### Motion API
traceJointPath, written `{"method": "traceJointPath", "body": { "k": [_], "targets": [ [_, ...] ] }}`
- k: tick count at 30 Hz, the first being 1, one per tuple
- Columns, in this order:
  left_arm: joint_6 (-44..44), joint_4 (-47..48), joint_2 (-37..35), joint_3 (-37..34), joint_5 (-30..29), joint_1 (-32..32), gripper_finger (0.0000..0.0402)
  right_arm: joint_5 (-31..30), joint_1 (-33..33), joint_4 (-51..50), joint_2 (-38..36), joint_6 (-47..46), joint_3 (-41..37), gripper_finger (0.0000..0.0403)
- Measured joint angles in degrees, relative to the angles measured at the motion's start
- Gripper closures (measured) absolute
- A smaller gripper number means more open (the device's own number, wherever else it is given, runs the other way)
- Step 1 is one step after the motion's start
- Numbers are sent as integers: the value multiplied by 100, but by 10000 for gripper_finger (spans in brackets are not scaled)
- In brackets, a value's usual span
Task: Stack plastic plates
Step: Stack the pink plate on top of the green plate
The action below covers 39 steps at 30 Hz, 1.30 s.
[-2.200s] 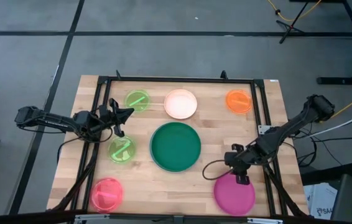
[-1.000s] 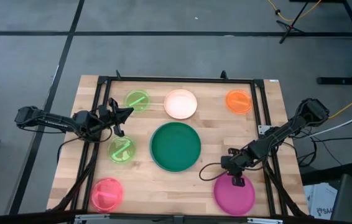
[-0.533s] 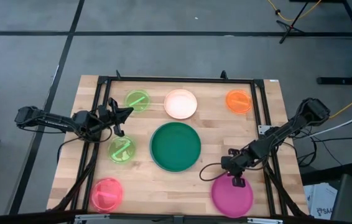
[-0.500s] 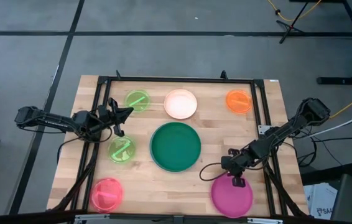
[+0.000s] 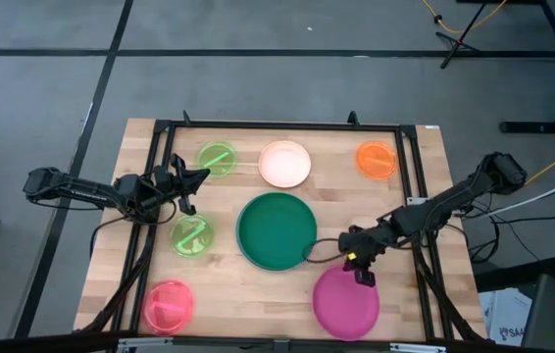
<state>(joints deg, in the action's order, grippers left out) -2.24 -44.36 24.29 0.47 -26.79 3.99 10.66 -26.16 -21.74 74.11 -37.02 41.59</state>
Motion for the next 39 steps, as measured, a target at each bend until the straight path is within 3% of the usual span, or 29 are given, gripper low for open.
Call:
{"method": "traceJointPath", "body": {
  "k": [23, 39],
  "targets": [
    [21, -24, 2, 0, 19, 0, 398, -328, 1204, -36, 0, 3, 546, 400],
    [15, -31, 2, 0, 223, 0, 398, -1054, 2090, 908, 0, 703, 544, 400]
  ]
}}
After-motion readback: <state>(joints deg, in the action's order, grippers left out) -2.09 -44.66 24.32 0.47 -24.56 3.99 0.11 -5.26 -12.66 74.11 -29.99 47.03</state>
